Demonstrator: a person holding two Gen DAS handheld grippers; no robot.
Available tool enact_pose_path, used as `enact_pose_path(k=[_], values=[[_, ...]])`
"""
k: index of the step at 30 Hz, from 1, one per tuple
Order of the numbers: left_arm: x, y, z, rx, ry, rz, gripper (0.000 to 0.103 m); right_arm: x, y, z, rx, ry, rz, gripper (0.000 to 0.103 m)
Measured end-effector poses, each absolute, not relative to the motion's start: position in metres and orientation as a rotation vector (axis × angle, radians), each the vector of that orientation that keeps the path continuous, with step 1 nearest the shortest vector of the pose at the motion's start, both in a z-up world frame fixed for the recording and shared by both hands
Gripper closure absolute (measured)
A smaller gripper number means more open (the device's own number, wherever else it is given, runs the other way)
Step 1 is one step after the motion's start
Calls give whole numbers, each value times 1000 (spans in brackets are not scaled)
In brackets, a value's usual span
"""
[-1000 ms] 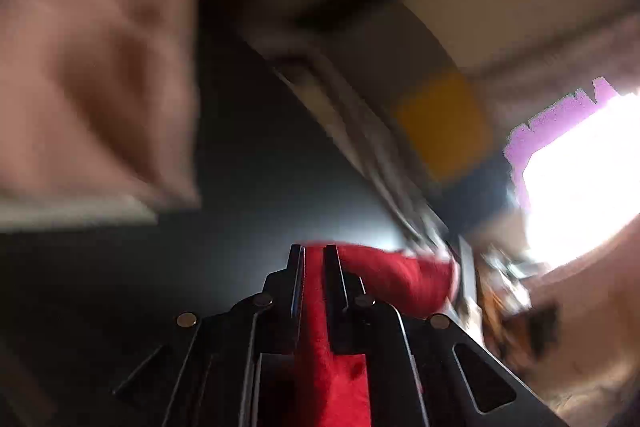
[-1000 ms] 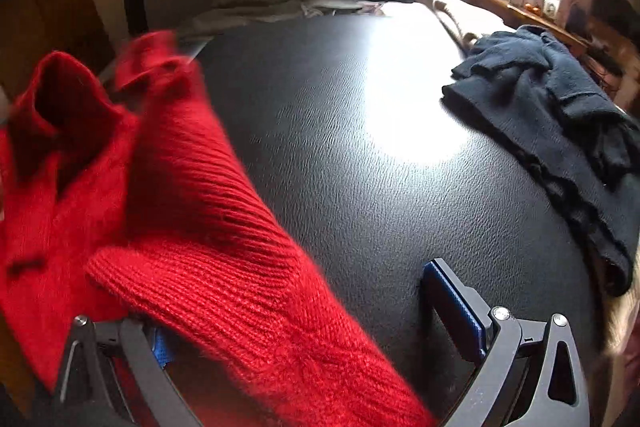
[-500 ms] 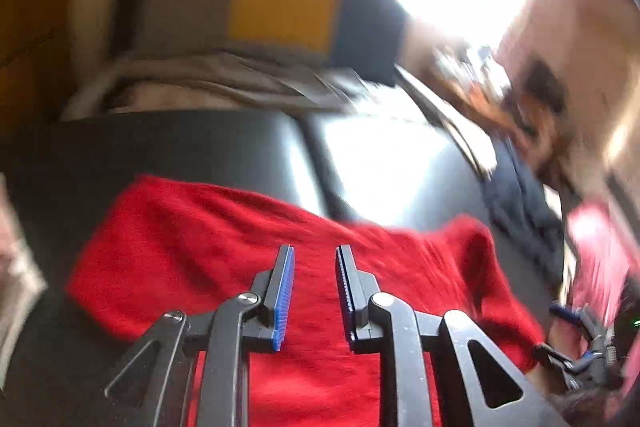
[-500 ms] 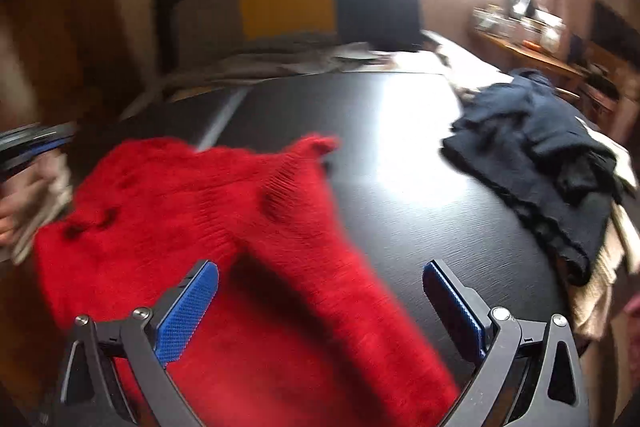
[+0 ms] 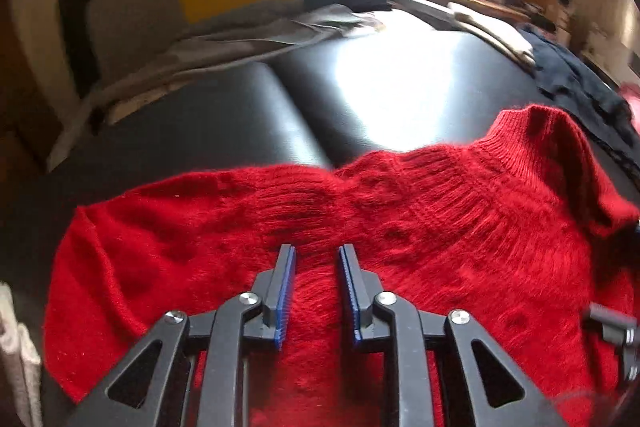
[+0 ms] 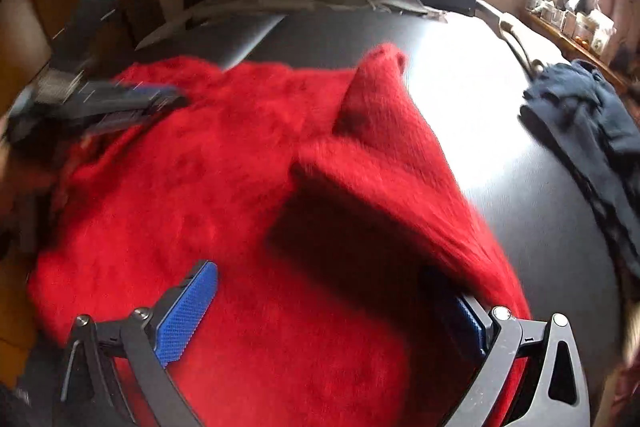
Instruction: Fold clothes
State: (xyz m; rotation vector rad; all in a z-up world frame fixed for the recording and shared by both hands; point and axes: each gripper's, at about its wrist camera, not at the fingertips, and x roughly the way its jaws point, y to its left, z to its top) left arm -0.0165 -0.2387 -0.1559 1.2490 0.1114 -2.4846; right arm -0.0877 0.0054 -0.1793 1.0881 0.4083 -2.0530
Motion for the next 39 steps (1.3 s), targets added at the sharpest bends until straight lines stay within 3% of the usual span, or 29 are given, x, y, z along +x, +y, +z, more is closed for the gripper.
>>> enact_pose_path(k=[13,18,25,28,33,39], values=[[11,-389,-169,1075,365,-2124,75,-185,-166,-174,1001,314,-1805,0],[14,-381,-171,1067,296,-2118,75,-201,-210,-167,992,284,-1629,0],[24,-383,-168,1056,343,-2116,72,-309,-212,-163,1120,115,-1957,0],[22,-379,-168,1061,308,-2106,72,-282,-174,-136,1050,50,-1906,0],[6,-383,-169,1073,268,-2078,72,-171,-98,-128,1035,129,-1722,0],[-6,-379,-170,1105,191,-2040,72,-98,-66,-173,1104,330,-1802,0]])
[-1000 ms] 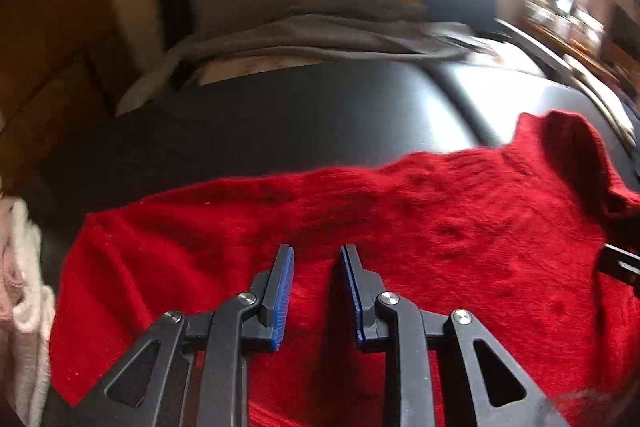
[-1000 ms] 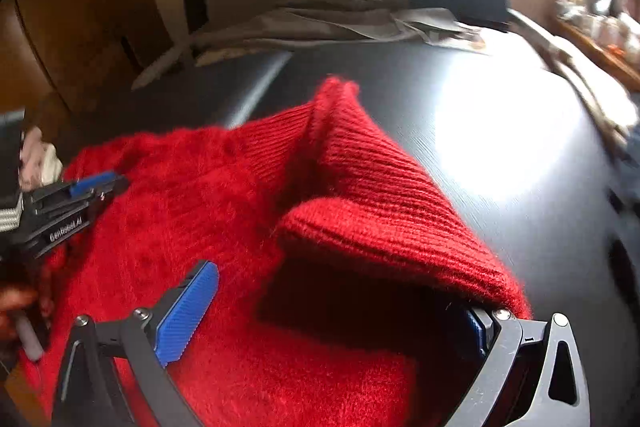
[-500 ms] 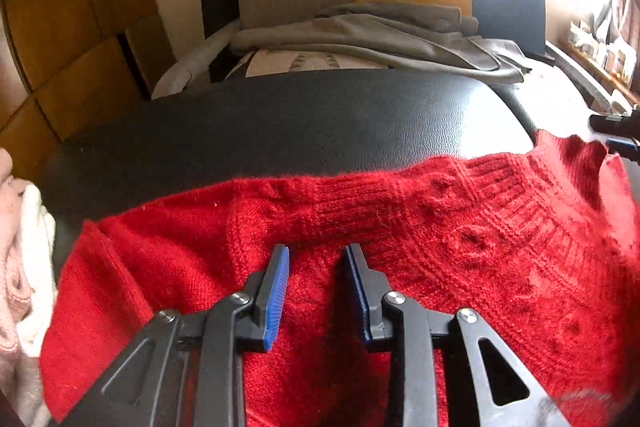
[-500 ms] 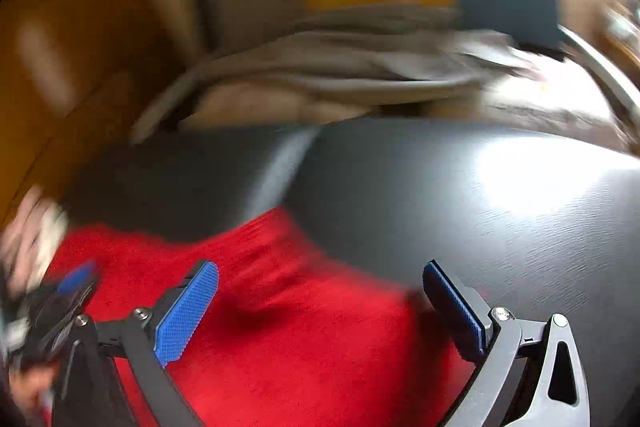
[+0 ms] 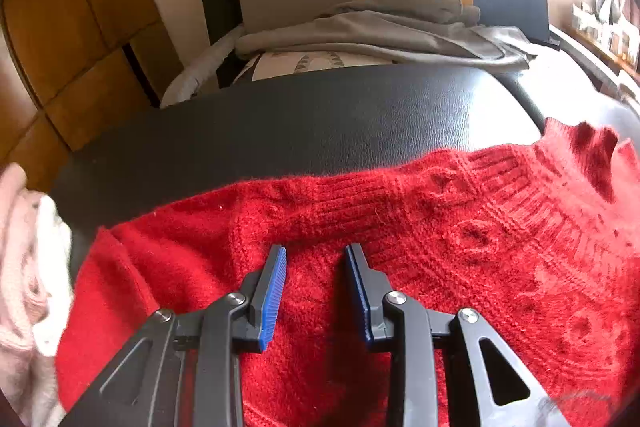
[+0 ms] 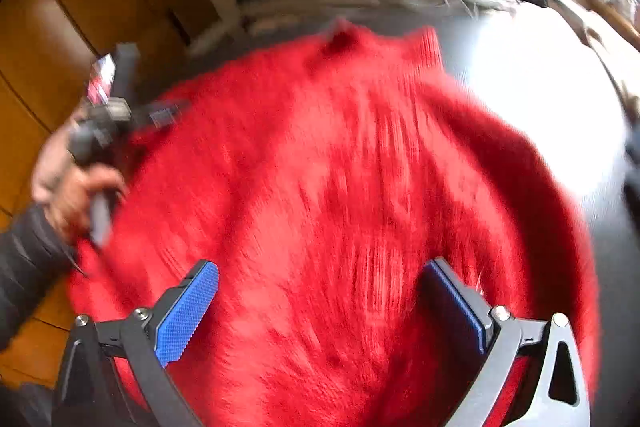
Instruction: Fold clothes
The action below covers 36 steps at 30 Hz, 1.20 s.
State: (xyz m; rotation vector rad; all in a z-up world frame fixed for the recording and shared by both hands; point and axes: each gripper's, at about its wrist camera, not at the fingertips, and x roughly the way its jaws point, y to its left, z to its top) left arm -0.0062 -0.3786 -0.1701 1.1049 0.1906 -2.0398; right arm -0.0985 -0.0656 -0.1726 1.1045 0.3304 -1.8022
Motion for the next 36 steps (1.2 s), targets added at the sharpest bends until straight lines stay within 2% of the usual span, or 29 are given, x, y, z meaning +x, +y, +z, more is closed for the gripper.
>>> enact_pose_path(k=[5,12,18,22,25,28,33,36], values=[[-26,-379,-173,1133,60,-1999,72,-125,-107,-176,1059,423,-1894,0],[-55,-423,-175,1104,22,-1946,72,-222,-179,-172,1029,473,-1906,0],[-62,-460,-171,1104,112,-2009,72,-261,-210,-176,924,541,-1822,0],[-38,-475,-148,1099,413,-2078,74,-256,-211,-172,939,584,-1813,0],[-10,-447,-116,1005,457,-2215,74,-241,-195,-158,949,588,-1821,0],[16,-404,-96,1019,494,-2387,74,-217,-156,-134,970,468,-1769,0],[40,-321,-110,1264,346,-2571,74,-168,-80,-119,1086,256,-1623,0],[49,-284,-134,1442,233,-2559,74,-127,-51,-135,1169,260,-1510,0]])
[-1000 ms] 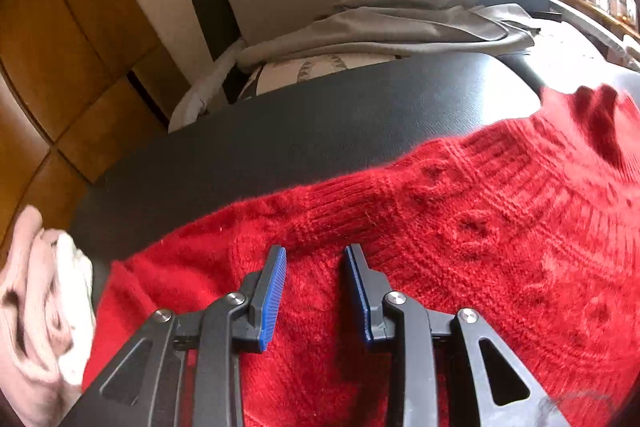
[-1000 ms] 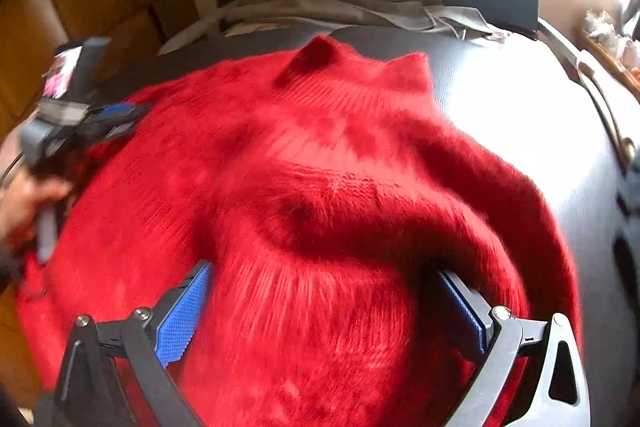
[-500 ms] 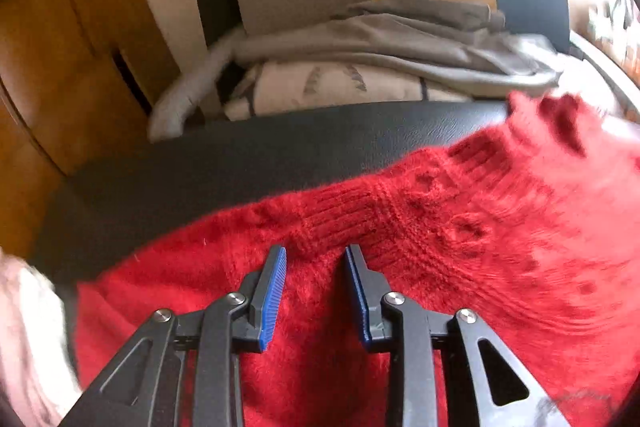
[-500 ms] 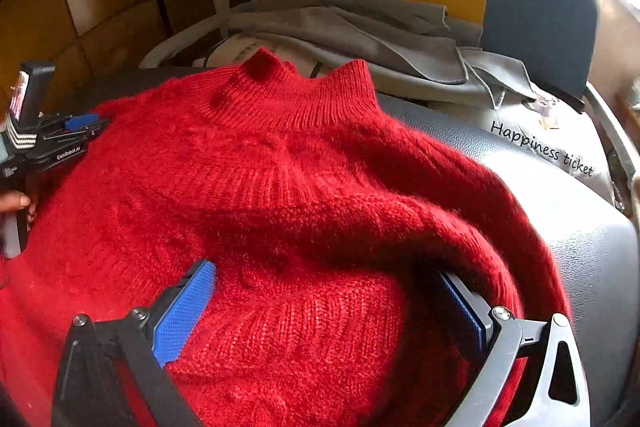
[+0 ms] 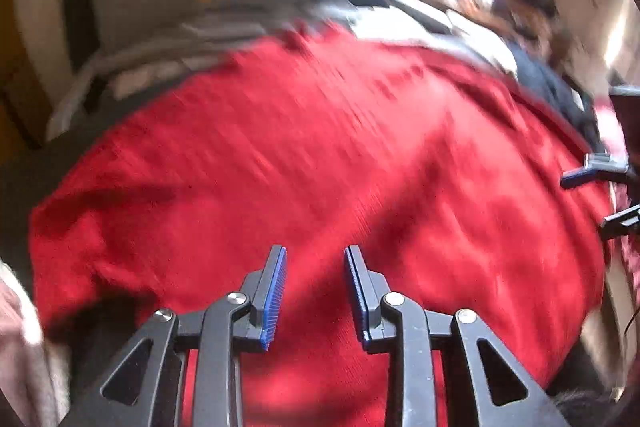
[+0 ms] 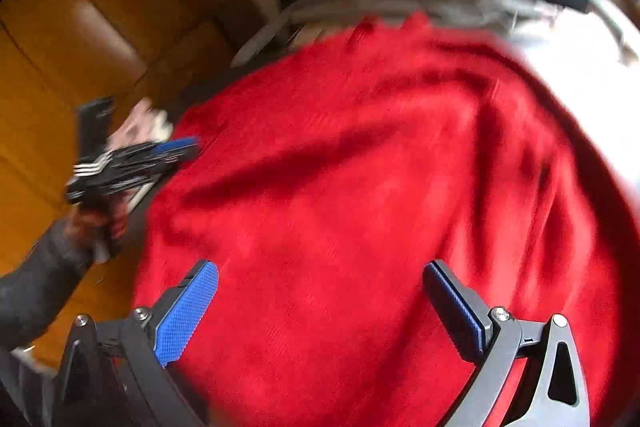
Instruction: Fold clothes
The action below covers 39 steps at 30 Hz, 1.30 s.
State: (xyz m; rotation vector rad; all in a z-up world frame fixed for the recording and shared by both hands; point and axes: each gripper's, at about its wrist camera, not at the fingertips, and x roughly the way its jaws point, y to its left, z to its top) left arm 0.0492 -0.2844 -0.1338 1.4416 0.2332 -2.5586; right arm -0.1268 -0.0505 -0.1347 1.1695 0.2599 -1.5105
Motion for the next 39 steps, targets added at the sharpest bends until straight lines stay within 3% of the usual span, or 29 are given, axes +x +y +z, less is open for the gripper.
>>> enact_pose_path(k=[7,16,23,26,28,31,34,39], values=[[111,-276,-147,1594,314,-2482,74,-75,-10,-168,1177,558,-1664,0],[231,-301,-137,1669,458,-2365,75,-83,7,-175,1103,621,-1795,0],[284,-326,-147,1340,1029,-2346,77,-90,4,-175,1141,626,-1820,0],[274,-306,-150,1329,1151,-2446,77,-93,0,-171,1182,617,-1848,0],[269,-292,-155,1330,1263,-2474,77,-85,-1,-152,1156,513,-1822,0],[272,-284,-162,1308,1342,-2440,77,-43,-14,-118,1021,344,-1602,0],[284,-294,-166,1261,1375,-2384,77,32,-53,-103,799,526,-1478,0],[316,-296,-163,1161,1369,-2329,76,141,-118,-129,556,762,-1304,0]])
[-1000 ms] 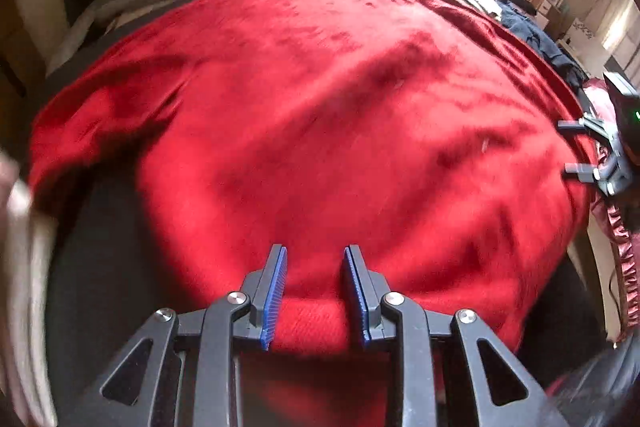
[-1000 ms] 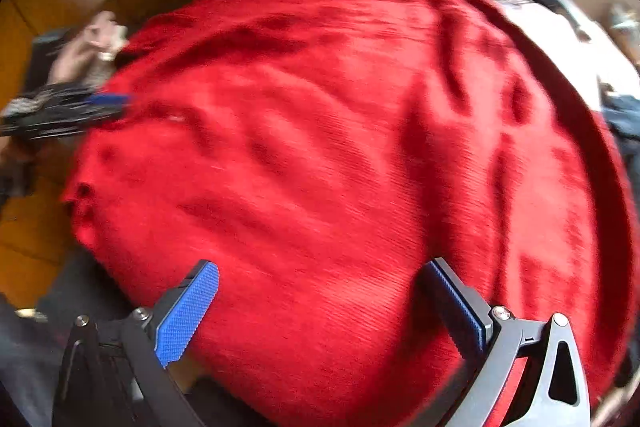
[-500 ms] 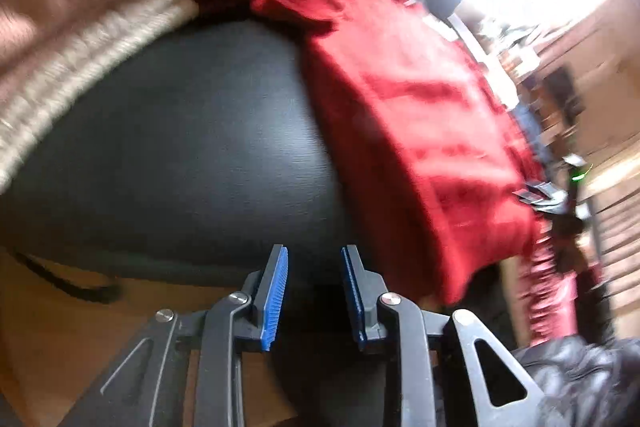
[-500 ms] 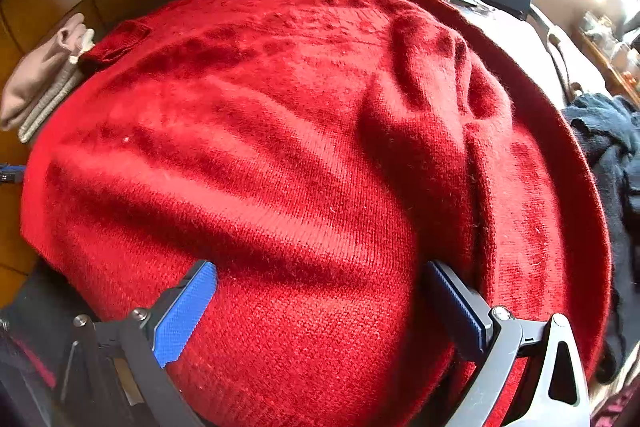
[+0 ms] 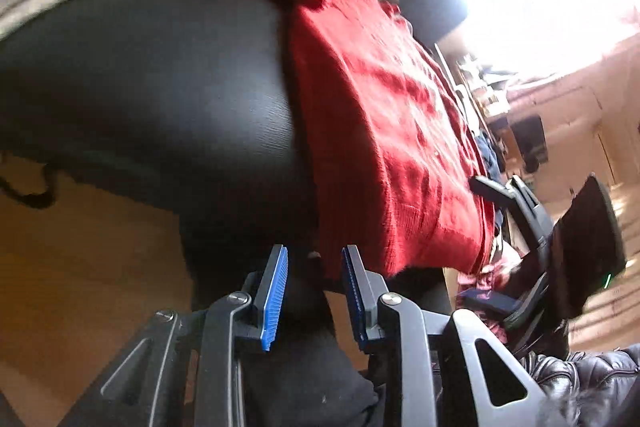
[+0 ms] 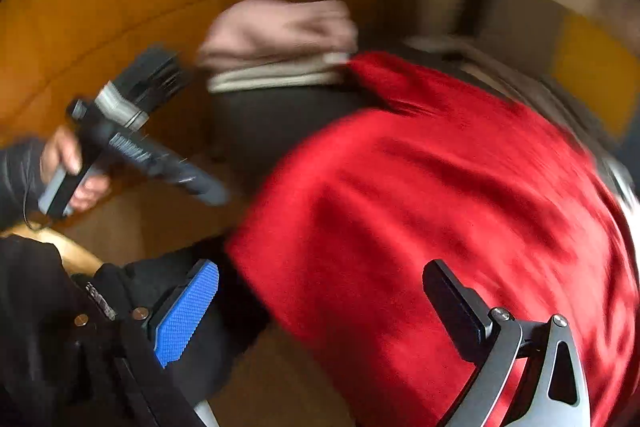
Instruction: Fold clothes
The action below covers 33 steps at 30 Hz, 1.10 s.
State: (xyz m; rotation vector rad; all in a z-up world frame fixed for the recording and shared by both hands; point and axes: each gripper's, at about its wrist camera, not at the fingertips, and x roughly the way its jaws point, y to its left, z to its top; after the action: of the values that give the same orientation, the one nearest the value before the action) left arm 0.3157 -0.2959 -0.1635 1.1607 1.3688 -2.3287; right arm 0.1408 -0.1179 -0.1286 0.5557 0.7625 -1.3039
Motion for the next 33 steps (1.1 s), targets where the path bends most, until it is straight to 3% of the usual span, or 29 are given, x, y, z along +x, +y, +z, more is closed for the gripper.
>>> enact_pose_path(k=[4,7,15,16,18,28,33], values=[[323,-289,-158,1132,1369,-2360,75,209,-143,-156,348,944,-1332,0],[317,-279,-154,1143,1353,-2409,75,199,-151,-162,311,1012,-1473,10],[239,-219,-144,1333,1141,-2633,75,46,-131,-168,774,749,-1812,8],[232,-211,-145,1372,1079,-2648,75,32,-127,-174,821,715,-1819,2],[213,-201,-153,1440,1022,-2633,75,6,-121,-184,905,630,-1826,0],[225,-239,-177,1220,1393,-2552,72,-3,-117,-184,862,623,-1853,0],[179,-234,-177,1134,1496,-2627,71,-31,-120,-187,911,543,-1879,0]])
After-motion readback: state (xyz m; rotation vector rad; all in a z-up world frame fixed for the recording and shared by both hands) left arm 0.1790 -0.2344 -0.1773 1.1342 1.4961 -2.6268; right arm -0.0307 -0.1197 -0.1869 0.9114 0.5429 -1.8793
